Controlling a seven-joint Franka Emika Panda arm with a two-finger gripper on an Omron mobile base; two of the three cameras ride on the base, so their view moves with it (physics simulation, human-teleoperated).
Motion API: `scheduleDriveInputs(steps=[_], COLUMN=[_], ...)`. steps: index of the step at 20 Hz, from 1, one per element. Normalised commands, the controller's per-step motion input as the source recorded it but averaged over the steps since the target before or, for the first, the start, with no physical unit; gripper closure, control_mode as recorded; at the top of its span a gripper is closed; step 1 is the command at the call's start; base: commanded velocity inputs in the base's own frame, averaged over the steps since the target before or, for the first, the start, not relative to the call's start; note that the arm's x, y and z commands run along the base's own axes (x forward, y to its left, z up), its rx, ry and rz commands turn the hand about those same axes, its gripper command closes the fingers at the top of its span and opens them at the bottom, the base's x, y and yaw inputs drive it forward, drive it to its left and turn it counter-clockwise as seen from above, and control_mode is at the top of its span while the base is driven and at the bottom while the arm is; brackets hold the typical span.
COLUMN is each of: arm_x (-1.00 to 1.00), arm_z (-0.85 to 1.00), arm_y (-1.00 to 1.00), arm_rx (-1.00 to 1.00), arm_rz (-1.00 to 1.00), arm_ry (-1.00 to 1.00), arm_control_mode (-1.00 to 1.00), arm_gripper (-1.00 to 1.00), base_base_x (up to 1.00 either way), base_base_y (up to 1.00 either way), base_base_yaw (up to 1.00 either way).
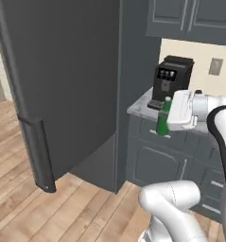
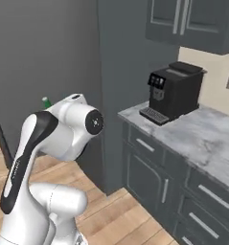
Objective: Place the beer on the top shelf of the fridge to keep it out of children's reach, and place the lemon and kiwi on lower shelves for easy access.
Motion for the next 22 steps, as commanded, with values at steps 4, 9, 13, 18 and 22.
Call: scheduleDriveInputs(steps=[4,9,13,18,22], arm_x=[0.0,0.0,0.0,0.0,0.0], arm_z=[0.0,0.0,0.0,0.0,0.0], arm_y=[0.0,0.0,0.0,0.0,0.0], arm_rx=[0.0,0.0,0.0,0.0,0.0], arm_rz=[0.0,0.0,0.0,0.0,0.0], arm_ry=[0.0,0.0,0.0,0.0,0.0], arm_control_mode=[1.0,1.0,1.0,1.0,1.0], arm_gripper=[1.0,1.0,1.0,1.0,1.0], base_base_x=[-0.06,0.0,0.04,0.33,0.6], base_base_y=[1.0,1.0,1.0,0.82,0.11], base_base_yaw=[0.66,0.54,0.45,0.32,0.03])
